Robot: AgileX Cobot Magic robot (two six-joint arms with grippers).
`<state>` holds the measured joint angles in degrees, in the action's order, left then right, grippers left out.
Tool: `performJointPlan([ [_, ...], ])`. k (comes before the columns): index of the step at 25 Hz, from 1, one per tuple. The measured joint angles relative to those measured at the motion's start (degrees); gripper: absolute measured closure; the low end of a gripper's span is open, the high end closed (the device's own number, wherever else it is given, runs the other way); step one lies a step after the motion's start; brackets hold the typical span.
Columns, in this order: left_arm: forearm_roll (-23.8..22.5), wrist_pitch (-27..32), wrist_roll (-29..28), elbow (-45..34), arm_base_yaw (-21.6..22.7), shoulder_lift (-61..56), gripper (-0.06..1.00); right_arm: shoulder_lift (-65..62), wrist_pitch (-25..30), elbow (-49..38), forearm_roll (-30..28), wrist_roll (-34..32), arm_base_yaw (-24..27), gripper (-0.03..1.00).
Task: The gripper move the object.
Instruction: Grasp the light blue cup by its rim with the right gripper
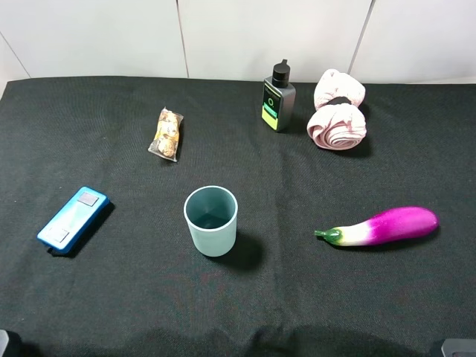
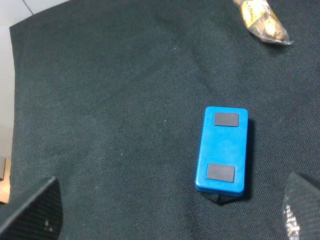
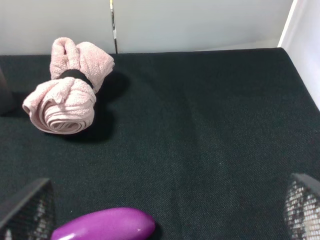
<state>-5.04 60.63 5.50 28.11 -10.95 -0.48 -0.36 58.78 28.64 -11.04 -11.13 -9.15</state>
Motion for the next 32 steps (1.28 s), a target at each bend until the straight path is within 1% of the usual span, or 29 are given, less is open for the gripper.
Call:
performJointPlan([
  [17,0.0,0.0,0.0,0.0,0.0,0.0,0.01,0.0,0.0,0.0,0.05,0.36,0.0,0.27],
  [21,0.0,0.0,0.0,0.0,0.0,0.0,0.01,0.56,-1.12,1.22,0.37,0.62,0.0,0.27],
  [27,0.0,0.0,0.0,0.0,0.0,0.0,0.01,9.72,-2.19,5.46,0.76,0.7,0.0,0.27],
  [32,0.0,0.0,0.0,0.0,0.0,0.0,0.01,19.12,-2.44,9.69,3.2,5.14,0.0,0.27],
])
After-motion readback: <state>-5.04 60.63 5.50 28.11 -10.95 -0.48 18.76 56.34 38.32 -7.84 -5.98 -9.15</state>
